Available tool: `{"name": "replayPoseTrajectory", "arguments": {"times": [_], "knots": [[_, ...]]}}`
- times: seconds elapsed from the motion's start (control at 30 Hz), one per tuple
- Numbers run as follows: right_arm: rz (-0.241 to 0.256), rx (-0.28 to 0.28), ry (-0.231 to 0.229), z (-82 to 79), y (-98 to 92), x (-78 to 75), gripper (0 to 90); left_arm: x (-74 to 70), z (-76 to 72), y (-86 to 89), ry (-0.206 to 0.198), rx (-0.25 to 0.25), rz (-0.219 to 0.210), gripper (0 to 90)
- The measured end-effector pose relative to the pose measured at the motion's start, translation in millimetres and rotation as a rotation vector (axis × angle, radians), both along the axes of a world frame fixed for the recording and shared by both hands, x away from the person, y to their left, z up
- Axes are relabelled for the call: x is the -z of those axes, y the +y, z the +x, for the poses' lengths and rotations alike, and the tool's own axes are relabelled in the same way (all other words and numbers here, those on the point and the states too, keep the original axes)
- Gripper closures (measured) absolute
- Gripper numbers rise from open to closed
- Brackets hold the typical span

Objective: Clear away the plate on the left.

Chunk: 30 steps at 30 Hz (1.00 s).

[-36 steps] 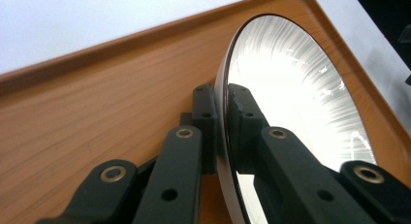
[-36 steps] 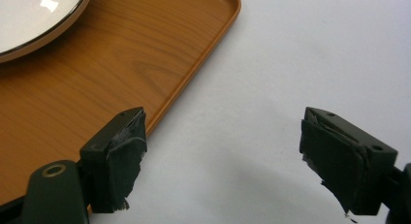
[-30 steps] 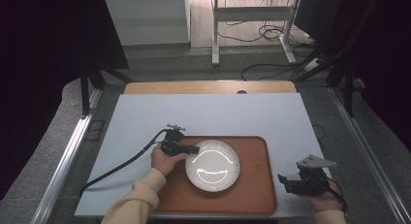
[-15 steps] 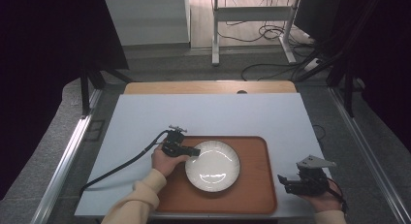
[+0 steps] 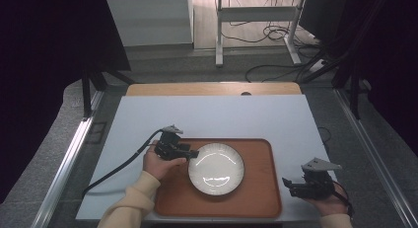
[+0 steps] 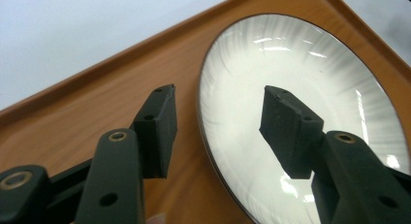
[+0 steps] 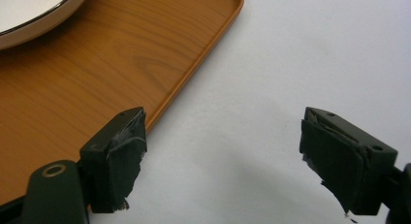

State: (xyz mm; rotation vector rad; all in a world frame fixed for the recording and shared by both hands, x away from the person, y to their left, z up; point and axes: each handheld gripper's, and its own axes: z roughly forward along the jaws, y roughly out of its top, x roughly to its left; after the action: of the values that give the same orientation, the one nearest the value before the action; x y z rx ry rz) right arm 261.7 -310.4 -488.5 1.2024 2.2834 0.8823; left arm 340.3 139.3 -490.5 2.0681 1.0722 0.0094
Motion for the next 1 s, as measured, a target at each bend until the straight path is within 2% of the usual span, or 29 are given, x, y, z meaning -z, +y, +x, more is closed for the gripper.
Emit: {"name": "replayPoseTrajectory", "arguments": {"times": [0.17,0.2,0.27,0.3,0.37,0.47,0.53,0.7,0.73,0.83,0.93,1.0], "knots": [[-0.001,-0.001,-0.001,-0.4,-0.1,-0.5,17.4,-7.0,-4.9,5.4,-0.025,-0.005,-0.009,45.8],[-0.001,0.001,-0.002,-0.7,-0.4,-0.5,17.4,-8.2,-7.6,11.4,-0.021,-0.025,-0.055,44.8],[-0.002,0.001,-0.003,-0.7,-0.5,-0.5,17.4,-8.5,-9.5,16.0,-0.020,-0.037,-0.066,43.2],[-0.001,0.000,-0.002,-0.8,-0.8,-0.4,17.4,-9.6,-15.4,26.0,-0.037,-0.060,-0.062,42.5],[0.002,-0.001,0.000,-0.9,-0.9,0.0,17.4,-10.5,-22.2,37.3,-0.055,-0.075,-0.053,41.5],[0.002,0.001,0.001,-0.4,-1.1,0.6,17.4,-11.6,-32.5,53.8,-0.069,-0.099,-0.052,41.7],[0.002,0.000,0.002,-0.1,-0.4,0.6,17.4,-11.9,-38.9,64.0,-0.082,-0.121,-0.030,41.5],[-0.003,-0.004,0.002,-0.2,1.3,0.1,17.4,-11.3,-51.9,85.1,-0.091,-0.165,-0.019,42.1],[-0.003,-0.004,0.002,-0.2,1.2,0.1,17.4,-11.3,-53.8,88.2,-0.089,-0.177,-0.022,42.1],[-0.001,-0.004,-0.001,-0.2,0.9,0.4,17.3,-12.7,-58.0,92.2,-0.114,-0.183,0.016,41.3],[-0.001,-0.001,0.000,-0.7,0.3,0.1,17.4,-13.4,-60.9,93.5,-0.122,-0.177,0.021,40.2],[0.001,0.001,-0.003,-1.0,0.1,-0.1,17.4,-11.7,-61.7,96.4,-0.114,-0.181,0.003,39.7]]}}
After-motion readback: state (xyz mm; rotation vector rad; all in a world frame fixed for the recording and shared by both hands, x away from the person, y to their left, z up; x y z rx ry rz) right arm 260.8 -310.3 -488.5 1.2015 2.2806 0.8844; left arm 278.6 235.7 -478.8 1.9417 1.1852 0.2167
